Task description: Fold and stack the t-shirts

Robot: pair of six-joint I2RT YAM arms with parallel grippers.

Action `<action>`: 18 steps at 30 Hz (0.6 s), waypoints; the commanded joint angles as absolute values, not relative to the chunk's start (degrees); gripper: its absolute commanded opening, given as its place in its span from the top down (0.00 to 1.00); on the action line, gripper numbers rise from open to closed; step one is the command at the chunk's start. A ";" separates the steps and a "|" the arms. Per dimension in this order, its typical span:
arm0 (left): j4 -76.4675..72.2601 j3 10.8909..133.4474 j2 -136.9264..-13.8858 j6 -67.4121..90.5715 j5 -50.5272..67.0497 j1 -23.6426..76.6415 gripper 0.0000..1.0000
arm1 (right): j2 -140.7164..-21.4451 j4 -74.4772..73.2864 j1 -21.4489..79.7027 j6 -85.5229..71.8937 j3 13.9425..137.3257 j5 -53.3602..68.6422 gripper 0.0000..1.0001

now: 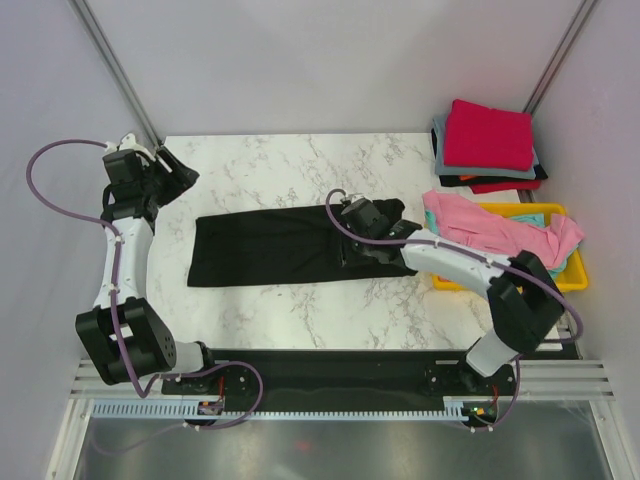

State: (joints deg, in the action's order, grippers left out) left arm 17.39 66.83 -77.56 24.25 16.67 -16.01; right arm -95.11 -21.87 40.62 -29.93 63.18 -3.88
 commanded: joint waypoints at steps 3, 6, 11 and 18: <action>14.34 68.38 -75.93 25.14 19.41 -16.09 0.28 | -81.14 -26.10 45.44 -33.83 60.57 -6.41 0.55; 13.80 68.11 -78.29 23.38 21.35 -13.81 0.27 | -78.40 -26.81 44.39 -33.49 58.37 -12.12 0.49; 21.17 73.90 -86.82 20.84 20.92 -4.95 0.26 | -84.00 -26.11 36.75 -32.87 59.85 -8.35 0.47; 30.06 80.78 -102.30 22.50 19.96 1.21 0.31 | -98.16 -24.61 31.65 -34.53 66.61 -3.45 0.36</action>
State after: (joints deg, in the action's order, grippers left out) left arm 23.92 79.64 -100.18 23.20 19.73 -0.01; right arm -94.04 -25.15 33.01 -32.88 62.65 -6.42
